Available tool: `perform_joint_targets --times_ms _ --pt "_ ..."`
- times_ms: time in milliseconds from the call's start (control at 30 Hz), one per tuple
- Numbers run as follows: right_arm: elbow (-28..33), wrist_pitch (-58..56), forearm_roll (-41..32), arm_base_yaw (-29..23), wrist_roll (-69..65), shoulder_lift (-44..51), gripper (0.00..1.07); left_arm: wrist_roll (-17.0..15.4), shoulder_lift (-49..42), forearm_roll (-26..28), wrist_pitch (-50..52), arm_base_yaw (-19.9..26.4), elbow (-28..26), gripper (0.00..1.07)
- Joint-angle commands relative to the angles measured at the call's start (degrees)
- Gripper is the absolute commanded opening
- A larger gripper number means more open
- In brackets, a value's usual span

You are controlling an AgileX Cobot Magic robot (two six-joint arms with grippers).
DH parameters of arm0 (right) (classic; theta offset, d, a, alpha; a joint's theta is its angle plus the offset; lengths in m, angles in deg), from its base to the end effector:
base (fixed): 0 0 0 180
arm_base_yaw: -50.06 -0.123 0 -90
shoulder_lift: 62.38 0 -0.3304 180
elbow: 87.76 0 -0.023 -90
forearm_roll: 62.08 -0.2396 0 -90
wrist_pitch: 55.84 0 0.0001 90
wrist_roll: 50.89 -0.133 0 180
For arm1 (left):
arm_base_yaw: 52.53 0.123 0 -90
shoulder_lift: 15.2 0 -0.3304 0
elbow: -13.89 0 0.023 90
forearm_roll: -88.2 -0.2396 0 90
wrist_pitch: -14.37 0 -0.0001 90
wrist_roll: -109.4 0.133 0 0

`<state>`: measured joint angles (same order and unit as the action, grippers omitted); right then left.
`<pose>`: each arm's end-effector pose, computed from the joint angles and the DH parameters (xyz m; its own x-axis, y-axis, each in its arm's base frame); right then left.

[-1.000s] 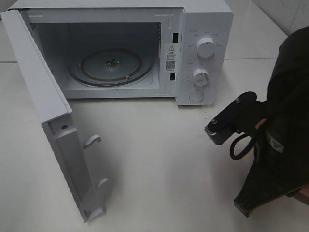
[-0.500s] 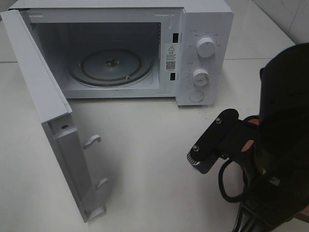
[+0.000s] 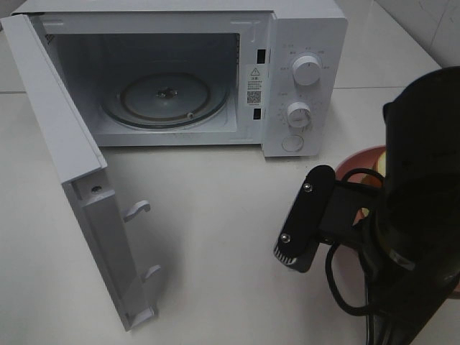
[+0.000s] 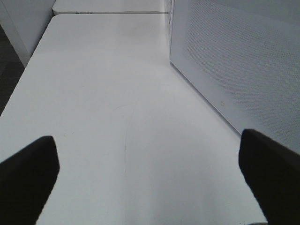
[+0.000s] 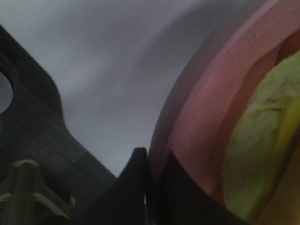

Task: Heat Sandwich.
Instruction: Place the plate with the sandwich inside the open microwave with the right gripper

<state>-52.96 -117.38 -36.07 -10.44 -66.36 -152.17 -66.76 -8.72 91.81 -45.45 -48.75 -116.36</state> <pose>0.1439 0.1501 0.2138 -0.5249 -0.8500 0.0449 -0.7935 0.4696 -0.3870 -0.0221 -0.0087 0.2543 -0.4378 0.0064 -0.8991 -0.0016 1.0000 0.0079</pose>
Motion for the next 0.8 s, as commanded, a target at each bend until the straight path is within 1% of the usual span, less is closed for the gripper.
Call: perform_joint_targets --times_ms 33,467,533,633,800 --pt "0.11 1.66 2.69 -0.34 5.39 0.34 0.02 -0.23 -1.55 -0.11 0.92 -0.11 0.17 1.03" --pt "0.11 11.63 5.33 -0.34 19.19 0.34 0.02 -0.23 -1.55 -0.11 0.92 -0.11 0.17 1.03" --pt "0.11 12.15 5.27 -0.34 20.86 0.34 0.02 -0.23 -1.55 -0.11 0.92 -0.11 0.17 1.03" --pt "0.11 13.35 5.21 -0.34 26.99 0.34 0.02 -0.23 -1.55 -0.11 0.92 -0.11 0.17 1.03" --pt "0.11 14.90 4.81 -0.34 30.08 0.34 0.03 -0.23 -1.55 -0.11 0.92 -0.11 0.17 1.03"
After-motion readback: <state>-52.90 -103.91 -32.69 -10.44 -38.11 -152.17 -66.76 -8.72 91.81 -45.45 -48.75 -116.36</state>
